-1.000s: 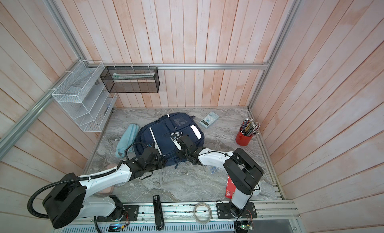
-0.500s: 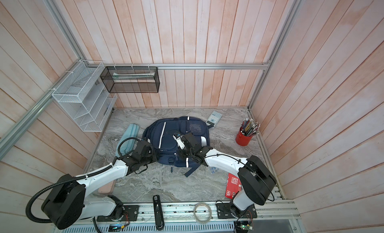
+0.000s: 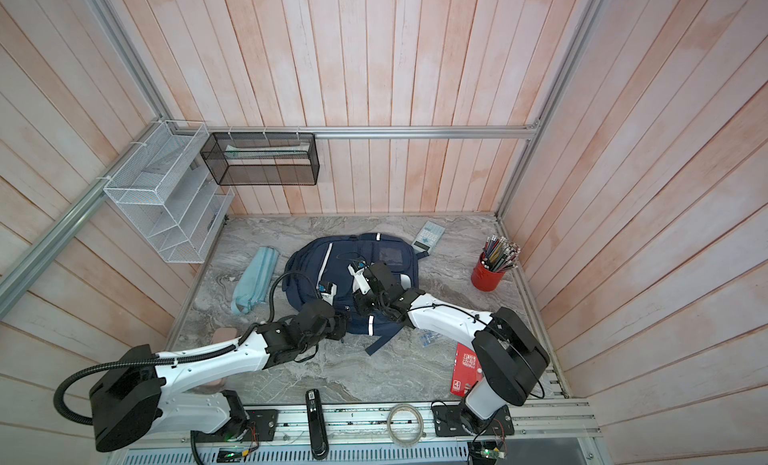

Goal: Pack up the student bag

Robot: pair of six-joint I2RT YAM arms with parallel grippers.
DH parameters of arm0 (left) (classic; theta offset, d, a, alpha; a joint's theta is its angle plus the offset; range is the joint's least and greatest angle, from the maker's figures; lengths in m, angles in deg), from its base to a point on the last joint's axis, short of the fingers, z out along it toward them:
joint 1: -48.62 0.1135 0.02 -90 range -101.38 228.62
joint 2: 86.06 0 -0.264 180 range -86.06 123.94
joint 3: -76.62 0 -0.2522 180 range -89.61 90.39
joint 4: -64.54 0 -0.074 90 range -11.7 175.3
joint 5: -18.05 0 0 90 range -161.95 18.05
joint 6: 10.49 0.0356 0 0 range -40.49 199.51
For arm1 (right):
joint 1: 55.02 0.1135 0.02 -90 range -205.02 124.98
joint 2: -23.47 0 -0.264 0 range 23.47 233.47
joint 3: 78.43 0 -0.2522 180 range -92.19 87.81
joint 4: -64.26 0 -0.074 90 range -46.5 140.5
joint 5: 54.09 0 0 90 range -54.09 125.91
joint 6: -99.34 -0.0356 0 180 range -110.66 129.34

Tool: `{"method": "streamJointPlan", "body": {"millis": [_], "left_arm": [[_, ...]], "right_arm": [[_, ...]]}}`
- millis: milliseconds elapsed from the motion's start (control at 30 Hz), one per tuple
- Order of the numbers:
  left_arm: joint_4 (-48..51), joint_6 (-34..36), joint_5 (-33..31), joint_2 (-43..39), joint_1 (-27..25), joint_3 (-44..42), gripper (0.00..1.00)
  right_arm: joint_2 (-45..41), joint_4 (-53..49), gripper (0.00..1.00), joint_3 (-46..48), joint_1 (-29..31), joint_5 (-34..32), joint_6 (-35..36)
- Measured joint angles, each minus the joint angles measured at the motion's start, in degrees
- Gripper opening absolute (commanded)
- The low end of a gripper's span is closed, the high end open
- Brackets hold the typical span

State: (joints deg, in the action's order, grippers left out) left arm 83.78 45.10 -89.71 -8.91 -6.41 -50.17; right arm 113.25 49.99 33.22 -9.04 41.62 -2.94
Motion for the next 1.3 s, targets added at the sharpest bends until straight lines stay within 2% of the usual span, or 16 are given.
{"method": "streamJointPlan", "body": {"millis": [67,233,267,300,333,400,633,667,800,867,900,1033,1200,1300], "left_arm": [[-0.5,0.2,-0.9,2.2,-1.9,0.7,0.60],[-0.7,0.3,-4.3,6.2,-2.5,3.7,0.57],[-0.2,0.3,-5.4,6.9,-2.5,4.5,0.51],[0.2,0.2,-6.4,7.5,-2.5,4.9,0.36],[0.6,0.2,-7.2,8.1,-2.5,5.4,0.26],[1.4,0.4,-8.5,9.3,-2.5,6.6,0.20],[5.3,-0.7,-11.5,11.3,-2.5,9.0,0.14],[5.5,-0.9,-11.8,11.5,-2.5,9.0,0.15],[6.5,-1.4,-12.3,11.7,-2.2,9.0,0.31],[6.9,-1.6,-12.3,11.8,-1.7,9.0,0.31],[6.9,-1.6,-12.2,11.9,-1.5,9.0,0.28],[6.1,-0.8,-10.9,12.2,-0.8,9.0,0.00],[6.6,0.0,-7.9,11.0,1.7,8.9,0.00],[7.2,0.5,-5.9,6.9,3.9,7.3,0.00]], "right_arm": [[0.0,0.0,0.00,0.0,0.0,0.3,-0.3],[0.0,0.0,0.00,0.0,0.0,0.7,-1.2],[0.0,0.1,0.00,0.0,-0.1,0.7,-1.3],[0.0,0.2,0.00,0.0,-0.2,1.0,-1.4],[0.0,0.3,0.00,0.0,-0.2,1.1,-1.5],[0.0,0.4,0.00,0.0,-0.2,1.3,-1.5],[0.0,0.5,0.00,0.0,-0.2,1.4,-1.5],[0.0,0.5,0.00,0.0,-0.2,1.5,-1.5],[0.0,0.5,0.00,0.0,-0.2,1.9,-1.5],[0.0,0.6,0.00,0.0,-0.2,2.0,-1.5],[0.0,0.7,0.00,0.0,-0.2,2.0,-1.5],[0.0,0.9,0.00,0.1,-0.2,2.0,-1.5],[0.0,2.1,0.00,0.8,-0.2,1.8,-1.4],[-0.1,3.5,0.00,1.6,0.0,1.6,-1.3]]}}
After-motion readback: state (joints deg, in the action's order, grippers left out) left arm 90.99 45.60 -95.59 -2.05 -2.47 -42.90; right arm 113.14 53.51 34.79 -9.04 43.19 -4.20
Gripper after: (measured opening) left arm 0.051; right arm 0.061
